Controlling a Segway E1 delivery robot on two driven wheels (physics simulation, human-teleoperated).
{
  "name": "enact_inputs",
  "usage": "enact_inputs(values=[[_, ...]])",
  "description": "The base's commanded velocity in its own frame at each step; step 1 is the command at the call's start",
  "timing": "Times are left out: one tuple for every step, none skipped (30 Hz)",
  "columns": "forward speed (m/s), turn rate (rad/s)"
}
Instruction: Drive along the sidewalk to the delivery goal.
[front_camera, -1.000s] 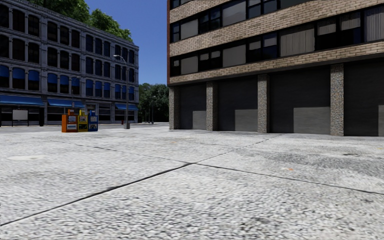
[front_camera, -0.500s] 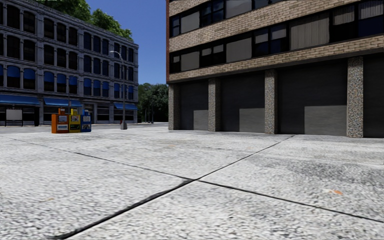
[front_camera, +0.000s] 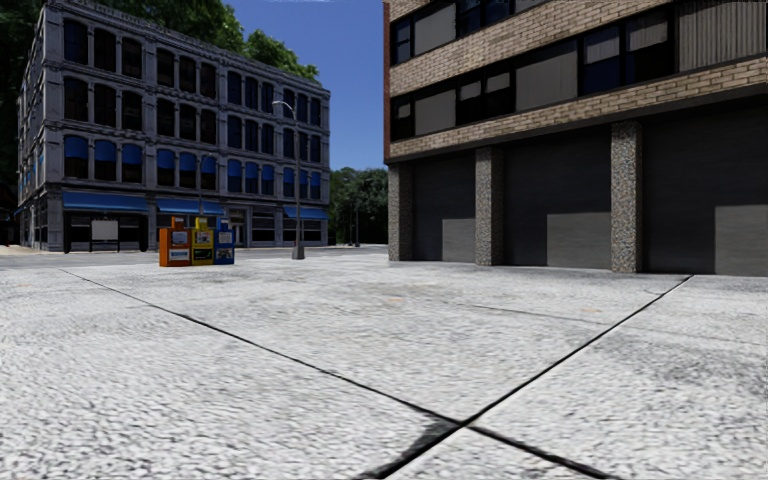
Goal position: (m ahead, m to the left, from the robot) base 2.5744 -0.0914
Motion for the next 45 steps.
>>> enact_inputs(values=[[1.64,0.35],[1.64,0.35],[1.64,0.0],[1.64,0.0],[1.64,0.0],[1.64,0.0],[1.64,0.0],[1.64,0.0],[1.64,0.0],[1.64,0.0],[1.64,0.0],[1.64,0.0],[1.64,0.0],[1.64,0.0],[1.64,0.0],[1.64,0.0],[1.64,0.0],[1.64,0.0],[1.64,0.06],[1.64,0.06],[1.64,0.18],[1.64,0.22],[1.64,0.2],[1.64,0.2],[1.64,0.06],[1.64,0.0],[1.65,0.0],[1.65,0.0],[1.65,0.0],[1.65,0.0],[1.65,0.0],[1.65,0.0],[1.65,0.0],[1.65,0.0],[1.65,0.0],[1.64,0.0],[1.64,0.0],[1.64,0.0],[1.64,0.0],[1.64,0.0],[1.64,0.0],[1.64,0.0],[1.64,0.0],[1.64,0.0],[1.64,0.0]])
